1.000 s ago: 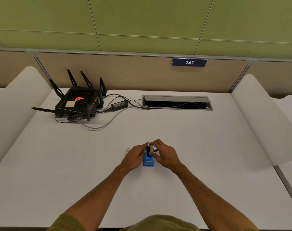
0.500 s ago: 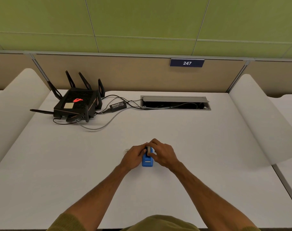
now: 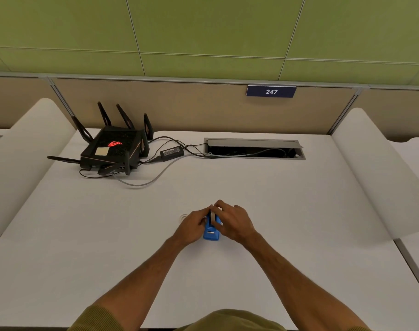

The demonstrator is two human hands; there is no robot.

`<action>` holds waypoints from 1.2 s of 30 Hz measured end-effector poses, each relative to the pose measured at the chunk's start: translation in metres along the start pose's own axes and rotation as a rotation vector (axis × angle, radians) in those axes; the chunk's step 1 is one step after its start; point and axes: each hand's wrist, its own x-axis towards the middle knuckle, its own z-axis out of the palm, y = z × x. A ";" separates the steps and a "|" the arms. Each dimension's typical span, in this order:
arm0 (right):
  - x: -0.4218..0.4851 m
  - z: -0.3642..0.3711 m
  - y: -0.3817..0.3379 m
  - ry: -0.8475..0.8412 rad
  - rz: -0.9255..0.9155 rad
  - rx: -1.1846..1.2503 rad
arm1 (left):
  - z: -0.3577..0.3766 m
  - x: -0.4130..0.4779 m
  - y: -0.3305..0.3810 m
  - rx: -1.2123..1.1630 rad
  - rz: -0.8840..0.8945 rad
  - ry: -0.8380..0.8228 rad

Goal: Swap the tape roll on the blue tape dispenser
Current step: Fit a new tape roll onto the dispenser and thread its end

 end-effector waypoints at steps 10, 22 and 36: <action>-0.008 -0.002 0.006 0.053 0.093 0.246 | 0.002 0.004 -0.001 -0.014 0.032 0.024; -0.005 -0.015 0.001 0.094 0.255 0.750 | 0.001 0.006 0.013 -0.136 0.062 0.217; -0.013 -0.015 -0.011 0.165 0.423 0.783 | 0.002 -0.012 0.007 -0.131 0.053 0.354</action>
